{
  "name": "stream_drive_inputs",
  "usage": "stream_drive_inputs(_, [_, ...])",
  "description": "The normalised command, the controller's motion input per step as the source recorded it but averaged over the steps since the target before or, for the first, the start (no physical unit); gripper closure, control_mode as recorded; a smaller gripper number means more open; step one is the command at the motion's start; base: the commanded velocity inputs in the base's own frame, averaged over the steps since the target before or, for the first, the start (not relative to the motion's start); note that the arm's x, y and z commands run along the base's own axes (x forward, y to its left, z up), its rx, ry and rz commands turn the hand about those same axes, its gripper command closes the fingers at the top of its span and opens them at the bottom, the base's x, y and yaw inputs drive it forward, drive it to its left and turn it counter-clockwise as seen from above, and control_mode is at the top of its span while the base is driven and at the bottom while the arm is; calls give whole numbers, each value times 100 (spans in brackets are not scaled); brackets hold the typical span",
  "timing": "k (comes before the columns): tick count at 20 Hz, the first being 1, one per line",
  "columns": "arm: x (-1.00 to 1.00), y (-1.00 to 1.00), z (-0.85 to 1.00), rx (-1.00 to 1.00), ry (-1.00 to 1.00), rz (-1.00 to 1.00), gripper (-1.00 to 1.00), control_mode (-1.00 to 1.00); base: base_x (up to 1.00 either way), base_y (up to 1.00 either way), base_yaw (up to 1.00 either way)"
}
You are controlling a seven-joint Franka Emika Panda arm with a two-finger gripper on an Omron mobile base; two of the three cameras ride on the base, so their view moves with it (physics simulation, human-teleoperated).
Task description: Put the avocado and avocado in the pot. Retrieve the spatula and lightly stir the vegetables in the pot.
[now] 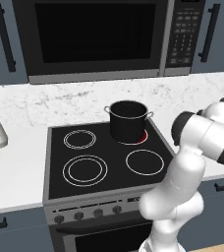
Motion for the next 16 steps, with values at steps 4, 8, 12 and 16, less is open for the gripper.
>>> stream_drive_inputs(4, [33,-24,-47,10,0,-1,-100,-100,0,0,0])
stream_drive_inputs(8, [41,-4,-30,6,0,0,-100,-100,0,0,0])
stream_drive_inputs(12, [33,-17,-36,6,0,0,-100,-100,0,0,0])
stream_drive_inputs(16, [26,-4,-45,3,0,0,-100,-100,0,0,0])
